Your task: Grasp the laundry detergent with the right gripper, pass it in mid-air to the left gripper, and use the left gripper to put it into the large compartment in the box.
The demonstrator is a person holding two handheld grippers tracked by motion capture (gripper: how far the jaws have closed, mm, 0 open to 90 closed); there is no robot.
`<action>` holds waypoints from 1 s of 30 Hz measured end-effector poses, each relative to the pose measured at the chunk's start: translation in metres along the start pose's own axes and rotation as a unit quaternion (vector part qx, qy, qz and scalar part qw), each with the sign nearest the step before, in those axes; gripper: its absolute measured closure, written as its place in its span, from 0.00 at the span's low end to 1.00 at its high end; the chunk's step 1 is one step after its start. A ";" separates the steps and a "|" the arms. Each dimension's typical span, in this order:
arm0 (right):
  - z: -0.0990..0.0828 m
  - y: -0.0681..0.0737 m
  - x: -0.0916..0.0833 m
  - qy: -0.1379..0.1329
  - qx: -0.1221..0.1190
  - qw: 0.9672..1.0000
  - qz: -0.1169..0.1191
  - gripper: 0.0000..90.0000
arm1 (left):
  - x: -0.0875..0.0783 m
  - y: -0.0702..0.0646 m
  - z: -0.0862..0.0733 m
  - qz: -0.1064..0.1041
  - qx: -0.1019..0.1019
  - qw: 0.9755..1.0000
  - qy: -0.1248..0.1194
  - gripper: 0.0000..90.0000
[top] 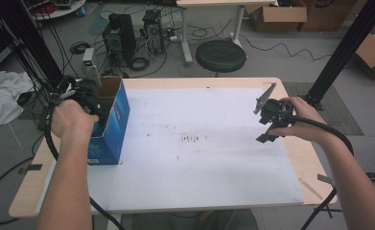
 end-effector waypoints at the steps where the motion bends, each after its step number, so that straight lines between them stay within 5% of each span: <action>1: 0.000 0.001 -0.001 0.003 0.001 1.000 0.000 0.31 | 0.000 0.000 0.000 0.003 0.003 1.000 0.003 0.43; 22: -0.003 0.002 -0.001 0.007 0.002 1.000 0.002 0.31 | -0.001 -0.003 -0.002 -0.007 -0.002 1.000 0.004 0.42; 30: -0.004 0.003 -0.003 0.003 0.001 1.000 0.001 0.31 | -0.009 -0.008 -0.004 0.001 0.012 1.000 -0.006 0.31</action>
Point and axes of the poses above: each handheld gripper's, and its own axes: x roughly forward along the jaws, z roughly out of its top, y roughly to its left, the point moved 4 cm from there along x, roughly forward along the jaws, and after that the axes turned 15 degrees about -z, right-handed, at the moved point
